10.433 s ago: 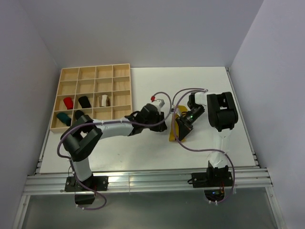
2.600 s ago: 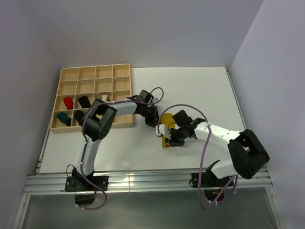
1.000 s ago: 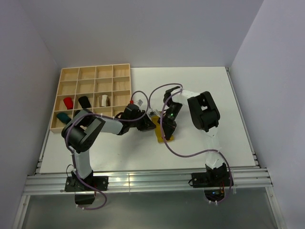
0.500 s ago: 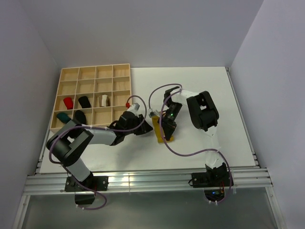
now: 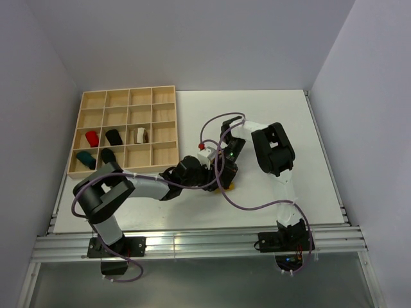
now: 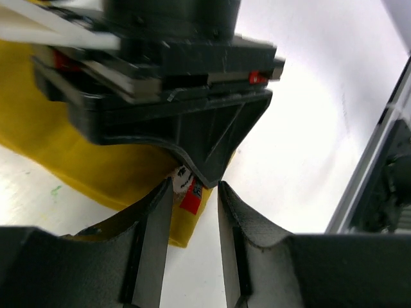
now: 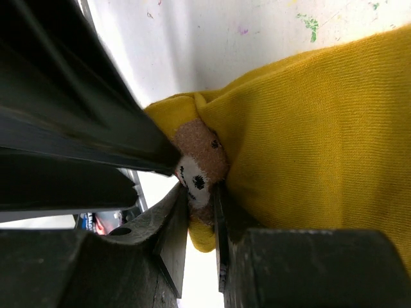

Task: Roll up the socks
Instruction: Roll the sock at the center of the board.

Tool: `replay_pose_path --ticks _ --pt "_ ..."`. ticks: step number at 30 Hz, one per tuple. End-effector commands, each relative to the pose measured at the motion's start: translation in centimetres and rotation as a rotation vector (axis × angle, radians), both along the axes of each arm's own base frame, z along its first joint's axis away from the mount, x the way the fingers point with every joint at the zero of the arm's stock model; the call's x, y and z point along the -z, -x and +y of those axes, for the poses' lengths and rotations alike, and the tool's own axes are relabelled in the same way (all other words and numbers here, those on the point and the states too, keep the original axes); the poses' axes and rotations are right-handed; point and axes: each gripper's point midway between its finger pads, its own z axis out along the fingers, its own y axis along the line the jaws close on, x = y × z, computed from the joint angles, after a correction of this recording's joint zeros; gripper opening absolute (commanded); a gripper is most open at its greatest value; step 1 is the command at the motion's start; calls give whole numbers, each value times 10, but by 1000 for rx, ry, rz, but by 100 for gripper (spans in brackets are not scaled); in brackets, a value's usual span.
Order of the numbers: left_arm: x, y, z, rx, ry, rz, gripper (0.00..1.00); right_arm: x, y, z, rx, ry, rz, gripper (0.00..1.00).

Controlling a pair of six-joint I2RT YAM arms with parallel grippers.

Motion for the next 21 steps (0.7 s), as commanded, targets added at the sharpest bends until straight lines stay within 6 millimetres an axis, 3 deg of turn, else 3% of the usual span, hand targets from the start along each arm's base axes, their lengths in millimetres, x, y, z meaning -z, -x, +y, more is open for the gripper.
replay_pose_path --ticks 1,18,21 --pt "-5 1 -16 73 -2 -68 39 7 4 -12 -40 38 26 22" --pt "43 4 1 1 -112 13 33 3 3 -10 -28 36 24 22" --pt "53 8 5 -12 -129 56 28 2 2 -8 -20 30 25 22"
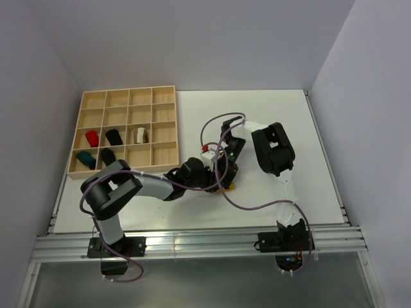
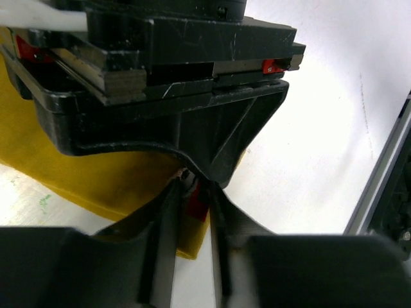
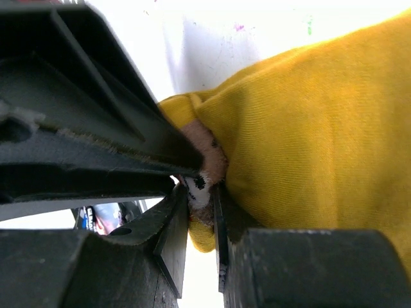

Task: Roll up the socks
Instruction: Roll the sock at the center of the board.

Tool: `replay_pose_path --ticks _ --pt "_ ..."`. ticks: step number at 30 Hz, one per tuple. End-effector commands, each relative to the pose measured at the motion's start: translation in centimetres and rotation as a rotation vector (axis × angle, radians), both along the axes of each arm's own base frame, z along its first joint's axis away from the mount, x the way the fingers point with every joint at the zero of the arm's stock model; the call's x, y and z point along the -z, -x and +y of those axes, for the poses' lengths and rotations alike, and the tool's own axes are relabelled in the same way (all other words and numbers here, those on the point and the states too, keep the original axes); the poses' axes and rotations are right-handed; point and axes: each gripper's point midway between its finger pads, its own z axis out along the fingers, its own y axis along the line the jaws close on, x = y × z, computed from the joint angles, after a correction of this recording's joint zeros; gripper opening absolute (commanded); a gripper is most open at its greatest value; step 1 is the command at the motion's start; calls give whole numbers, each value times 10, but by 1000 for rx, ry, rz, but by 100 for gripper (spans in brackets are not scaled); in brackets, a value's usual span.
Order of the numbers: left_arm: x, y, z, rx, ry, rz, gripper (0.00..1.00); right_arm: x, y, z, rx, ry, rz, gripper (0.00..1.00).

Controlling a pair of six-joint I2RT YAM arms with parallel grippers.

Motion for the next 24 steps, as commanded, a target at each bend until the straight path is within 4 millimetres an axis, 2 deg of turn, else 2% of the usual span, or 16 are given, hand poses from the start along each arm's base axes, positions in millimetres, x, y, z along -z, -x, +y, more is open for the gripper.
replay_pose_path --ticks 1,7,13,20,24 --pt "33 8 14 -33 -86 67 24 1 2 -7 -18 23 24 22" --pt "58 17 27 -51 -148 137 12 -6 1 -1 6 -1 23 28" --pt "71 24 37 -74 -172 183 1 -13 -8 6 74 -16 -43 47" --pt "87 25 50 -104 -156 294 0 -25 -13 4 119 -39 -67 54" --pt "93 24 48 -97 -155 343 0 -23 -14 2 132 -31 -70 54"
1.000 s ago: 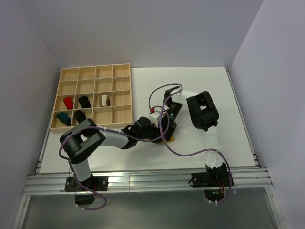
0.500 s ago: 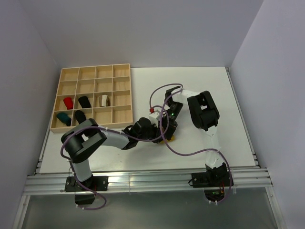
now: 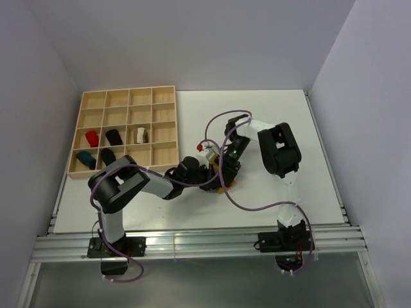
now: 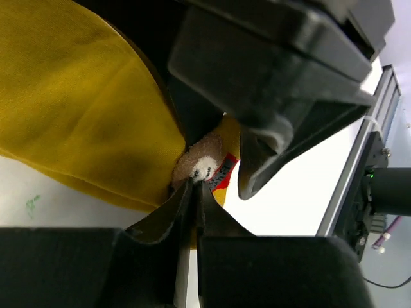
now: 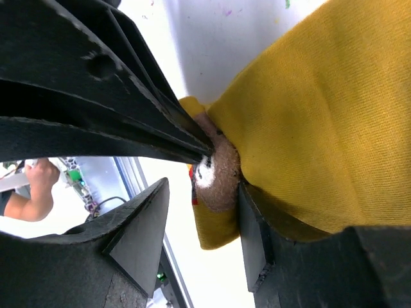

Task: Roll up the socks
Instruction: Roll the sock at the center of the board.

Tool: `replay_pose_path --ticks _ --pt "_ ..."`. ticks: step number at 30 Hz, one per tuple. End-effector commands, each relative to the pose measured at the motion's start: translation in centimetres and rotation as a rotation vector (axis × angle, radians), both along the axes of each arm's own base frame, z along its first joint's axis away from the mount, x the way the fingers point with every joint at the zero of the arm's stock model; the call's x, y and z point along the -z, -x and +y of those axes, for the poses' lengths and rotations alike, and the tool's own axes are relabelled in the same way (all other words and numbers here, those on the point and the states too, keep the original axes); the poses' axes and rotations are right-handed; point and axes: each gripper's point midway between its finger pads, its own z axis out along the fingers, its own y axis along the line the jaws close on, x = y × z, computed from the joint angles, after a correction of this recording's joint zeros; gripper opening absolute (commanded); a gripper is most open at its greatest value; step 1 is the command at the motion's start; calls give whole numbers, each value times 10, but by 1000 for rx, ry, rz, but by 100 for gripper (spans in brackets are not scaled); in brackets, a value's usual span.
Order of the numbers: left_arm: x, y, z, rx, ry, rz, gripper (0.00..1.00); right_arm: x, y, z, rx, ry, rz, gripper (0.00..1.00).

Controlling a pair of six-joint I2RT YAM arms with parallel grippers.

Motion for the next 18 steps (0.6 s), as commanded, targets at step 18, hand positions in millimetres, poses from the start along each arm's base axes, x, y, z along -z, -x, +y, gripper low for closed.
replay_pose_path --ticks 18 --pt "71 35 48 -2 -278 649 0 -41 -58 -14 251 -158 -249 57"
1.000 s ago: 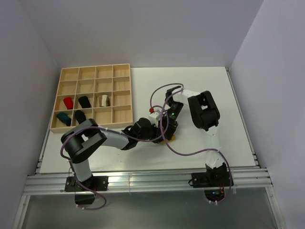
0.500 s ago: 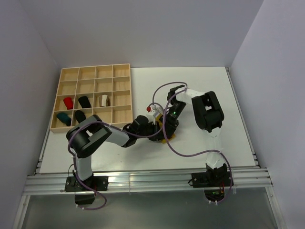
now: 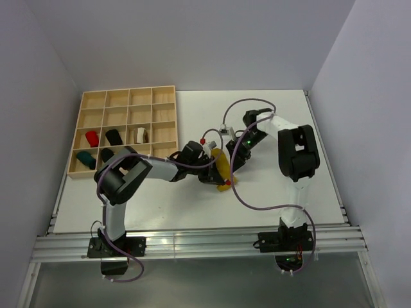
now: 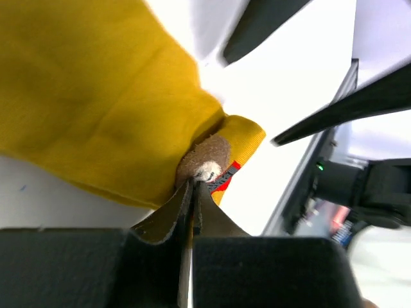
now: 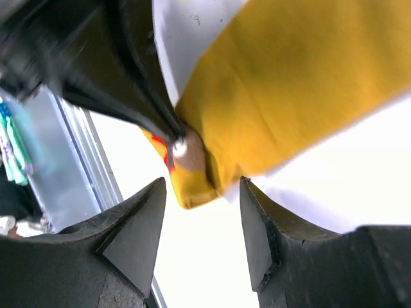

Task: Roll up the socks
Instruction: Roll the sock at the center of the board.

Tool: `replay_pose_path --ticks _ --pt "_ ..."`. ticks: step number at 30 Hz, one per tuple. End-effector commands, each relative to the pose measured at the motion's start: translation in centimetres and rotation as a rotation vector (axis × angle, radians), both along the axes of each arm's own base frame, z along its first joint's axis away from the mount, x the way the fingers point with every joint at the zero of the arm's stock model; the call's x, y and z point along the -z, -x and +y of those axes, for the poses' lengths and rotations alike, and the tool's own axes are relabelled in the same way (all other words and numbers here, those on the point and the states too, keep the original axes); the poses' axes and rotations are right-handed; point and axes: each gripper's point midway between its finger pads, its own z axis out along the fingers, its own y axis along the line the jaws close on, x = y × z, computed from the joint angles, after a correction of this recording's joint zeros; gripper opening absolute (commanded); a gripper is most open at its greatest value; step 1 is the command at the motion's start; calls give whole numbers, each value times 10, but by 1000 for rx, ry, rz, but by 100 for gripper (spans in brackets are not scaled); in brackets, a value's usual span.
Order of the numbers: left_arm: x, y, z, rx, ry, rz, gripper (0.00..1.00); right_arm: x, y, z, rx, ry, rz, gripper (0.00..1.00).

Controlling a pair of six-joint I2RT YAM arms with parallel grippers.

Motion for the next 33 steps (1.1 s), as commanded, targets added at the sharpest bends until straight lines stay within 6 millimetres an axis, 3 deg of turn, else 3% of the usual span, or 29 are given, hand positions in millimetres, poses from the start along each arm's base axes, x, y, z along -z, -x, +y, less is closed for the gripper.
replay_pose_path --ticks 1,5,8,12,14,15,17,18,19,20,22,33 --pt "64 47 55 3 -258 343 0 -21 -9 5 31 -74 -89 57" --pt "51 48 60 22 -249 451 0 -31 -8 -2 26 -105 -148 54" --pt "38 47 62 75 -264 491 0 -28 -6 -7 10 -91 -221 54" --pt "22 45 63 133 -269 566 0 -27 9 -14 -17 -91 -315 55" --pt "20 42 66 150 -297 599 0 -36 5 -15 -33 -88 -435 55" --pt "18 42 65 159 -296 608 0 -28 16 -16 -49 -74 -444 55" --pt "15 40 68 172 -323 634 0 -38 9 -16 -69 -60 -603 56" --pt "17 38 69 168 -338 638 0 -29 22 -12 -96 -51 -611 58" --pt "17 33 69 160 -339 640 0 -39 13 -11 -101 -35 -727 59" --pt "16 33 68 156 -341 652 0 -30 22 -11 -114 -17 -738 61" --pt "17 33 68 150 -338 668 0 -32 23 5 -170 -11 -838 62" --pt "21 34 66 145 -334 701 0 -23 53 49 -403 6 -1002 67"
